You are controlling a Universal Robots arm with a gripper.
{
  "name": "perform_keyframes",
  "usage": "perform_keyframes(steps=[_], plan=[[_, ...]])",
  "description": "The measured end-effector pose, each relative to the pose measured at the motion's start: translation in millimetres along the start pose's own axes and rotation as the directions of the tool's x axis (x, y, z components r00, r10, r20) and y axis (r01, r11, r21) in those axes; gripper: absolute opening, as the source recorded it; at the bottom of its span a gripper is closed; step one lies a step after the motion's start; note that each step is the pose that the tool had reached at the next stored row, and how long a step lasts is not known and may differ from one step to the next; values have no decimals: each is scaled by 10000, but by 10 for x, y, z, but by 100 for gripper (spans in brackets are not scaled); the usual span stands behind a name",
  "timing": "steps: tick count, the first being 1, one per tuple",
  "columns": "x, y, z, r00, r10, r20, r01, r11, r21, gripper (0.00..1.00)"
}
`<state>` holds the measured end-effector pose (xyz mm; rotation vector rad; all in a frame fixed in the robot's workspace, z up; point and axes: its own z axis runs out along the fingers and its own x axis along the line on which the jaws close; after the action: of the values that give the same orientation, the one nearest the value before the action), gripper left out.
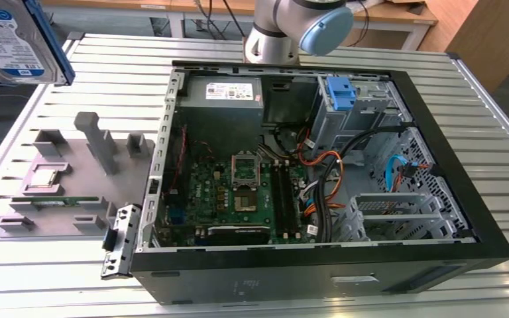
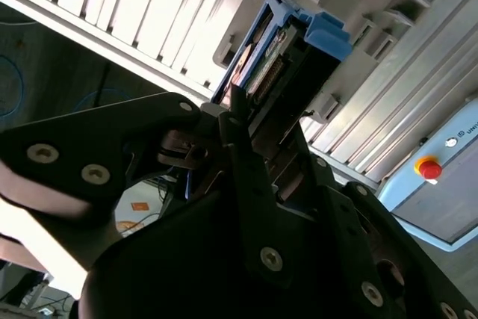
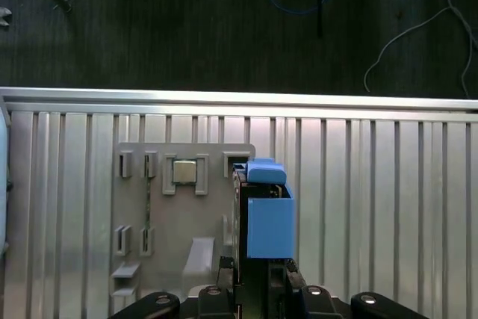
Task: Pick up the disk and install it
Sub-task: 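Pick up the disk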
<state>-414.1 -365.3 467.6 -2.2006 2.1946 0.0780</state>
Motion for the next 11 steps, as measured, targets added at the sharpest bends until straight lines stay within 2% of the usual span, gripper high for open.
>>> perform_keyframes(steps=[8, 11], plan=[[-11, 2, -181, 10000, -1, 10, 1, 10000, 1, 35], [-14, 2, -230, 10000, -1, 10, 1, 10000, -1, 35]])
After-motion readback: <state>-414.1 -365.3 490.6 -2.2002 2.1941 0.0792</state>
